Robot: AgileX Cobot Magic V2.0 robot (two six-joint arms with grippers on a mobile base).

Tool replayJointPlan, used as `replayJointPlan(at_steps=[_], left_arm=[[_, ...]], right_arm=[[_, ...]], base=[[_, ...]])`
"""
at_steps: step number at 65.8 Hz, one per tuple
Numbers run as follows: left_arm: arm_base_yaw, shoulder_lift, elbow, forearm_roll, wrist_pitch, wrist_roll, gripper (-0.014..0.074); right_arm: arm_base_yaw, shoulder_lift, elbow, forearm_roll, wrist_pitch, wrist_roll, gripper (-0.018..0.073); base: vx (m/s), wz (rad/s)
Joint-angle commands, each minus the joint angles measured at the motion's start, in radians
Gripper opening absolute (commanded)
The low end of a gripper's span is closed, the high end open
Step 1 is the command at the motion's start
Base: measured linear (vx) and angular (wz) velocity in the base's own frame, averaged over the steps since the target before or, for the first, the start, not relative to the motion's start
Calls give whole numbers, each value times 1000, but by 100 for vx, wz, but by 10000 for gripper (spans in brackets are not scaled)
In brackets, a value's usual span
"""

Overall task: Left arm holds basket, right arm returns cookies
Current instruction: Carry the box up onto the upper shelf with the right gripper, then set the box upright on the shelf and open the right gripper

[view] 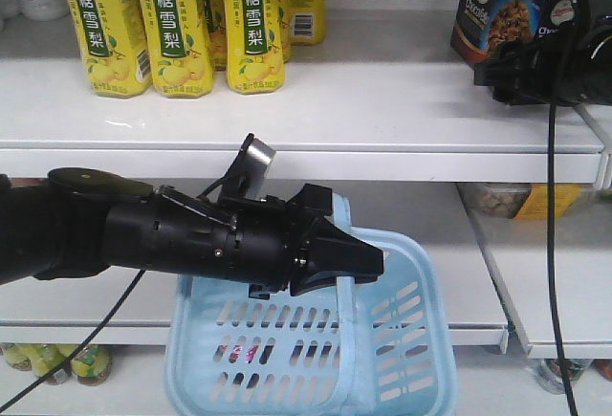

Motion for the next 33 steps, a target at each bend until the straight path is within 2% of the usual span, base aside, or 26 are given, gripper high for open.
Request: replayJointPlan(at_steps=[1,33], left_arm=[[6,-44,-37,-125,0,25,-3],[6,-44,-37,-125,0,25,-3]], right_arm=[[-6,-58,-29,-9,-42,-5,587],[-6,-176,-29,-46,106,-8,591]], base=[[0,0],[0,0]])
